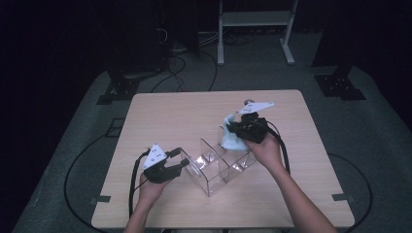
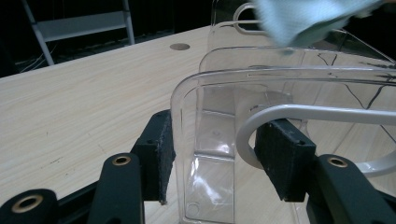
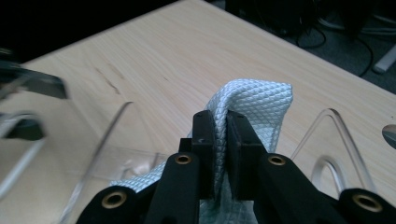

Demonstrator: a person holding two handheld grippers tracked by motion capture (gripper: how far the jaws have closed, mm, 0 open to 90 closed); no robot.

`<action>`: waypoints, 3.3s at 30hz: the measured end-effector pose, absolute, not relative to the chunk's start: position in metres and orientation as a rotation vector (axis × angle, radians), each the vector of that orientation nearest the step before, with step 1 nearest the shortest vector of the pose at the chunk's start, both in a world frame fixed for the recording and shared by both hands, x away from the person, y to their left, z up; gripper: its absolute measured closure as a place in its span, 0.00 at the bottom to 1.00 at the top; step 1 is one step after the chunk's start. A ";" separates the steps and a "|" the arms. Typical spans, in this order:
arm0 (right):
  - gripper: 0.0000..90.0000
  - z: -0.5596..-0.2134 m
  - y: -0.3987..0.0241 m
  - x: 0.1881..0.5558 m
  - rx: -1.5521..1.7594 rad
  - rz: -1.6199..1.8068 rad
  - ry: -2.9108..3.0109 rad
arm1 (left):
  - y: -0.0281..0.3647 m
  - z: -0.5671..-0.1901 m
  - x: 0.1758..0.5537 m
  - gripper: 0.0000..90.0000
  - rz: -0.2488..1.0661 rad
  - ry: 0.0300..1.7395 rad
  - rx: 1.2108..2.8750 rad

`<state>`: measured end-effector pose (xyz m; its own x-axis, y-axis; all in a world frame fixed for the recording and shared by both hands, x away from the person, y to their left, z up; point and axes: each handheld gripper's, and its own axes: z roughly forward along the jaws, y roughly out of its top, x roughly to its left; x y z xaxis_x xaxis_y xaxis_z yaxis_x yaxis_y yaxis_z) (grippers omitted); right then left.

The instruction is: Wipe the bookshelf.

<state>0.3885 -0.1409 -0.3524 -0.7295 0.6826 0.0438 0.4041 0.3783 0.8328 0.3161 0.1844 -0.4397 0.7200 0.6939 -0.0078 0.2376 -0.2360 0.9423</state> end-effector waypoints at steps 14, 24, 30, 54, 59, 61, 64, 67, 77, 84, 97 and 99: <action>0.91 -0.345 -0.166 0.302 0.841 1.465 2.330 | 0.184 -0.440 0.316 0.52 0.511 0.737 1.802; 0.92 -0.381 -0.139 0.296 0.821 1.354 2.417 | 0.183 -0.440 0.316 0.53 0.515 0.732 1.806; 0.92 -0.381 -0.125 0.315 0.846 1.343 2.430 | 0.183 -0.440 0.316 0.53 0.520 0.734 1.807; 0.92 -0.368 -0.056 0.382 0.863 1.144 2.501 | 0.182 -0.439 0.316 0.53 0.527 0.736 1.803; 0.92 -0.369 -0.046 0.394 0.881 1.135 2.511 | 0.183 -0.439 0.316 0.53 0.527 0.732 1.811; 0.91 -0.368 -0.042 0.397 0.897 1.123 2.518 | 0.183 -0.439 0.316 0.53 0.525 0.736 1.808; 0.91 -0.370 -0.037 0.403 0.899 1.114 2.520 | 0.183 -0.439 0.316 0.53 0.524 0.737 1.809; 0.91 -0.372 -0.036 0.408 0.920 1.134 2.522 | 0.183 -0.439 0.316 0.53 0.521 0.743 1.805; 0.91 -0.349 -0.056 0.381 0.857 1.304 2.453 | 0.183 -0.440 0.316 0.52 0.523 0.742 1.801; 0.91 -0.332 -0.086 0.342 0.778 1.376 2.413 | 0.183 -0.440 0.316 0.52 0.518 0.748 1.803; 0.91 -0.360 -0.156 0.288 0.859 1.374 2.353 | 0.183 -0.440 0.316 0.52 0.520 0.746 1.802; 0.91 -0.372 -0.165 0.285 0.897 1.382 2.346 | 0.183 -0.440 0.316 0.52 0.518 0.747 1.800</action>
<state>0.2852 -0.1652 -0.3718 -0.7704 0.6333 0.0742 0.3719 0.3517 0.8591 0.3160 0.1832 -0.4398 0.7089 0.7053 -0.0058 0.2415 -0.2350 0.9415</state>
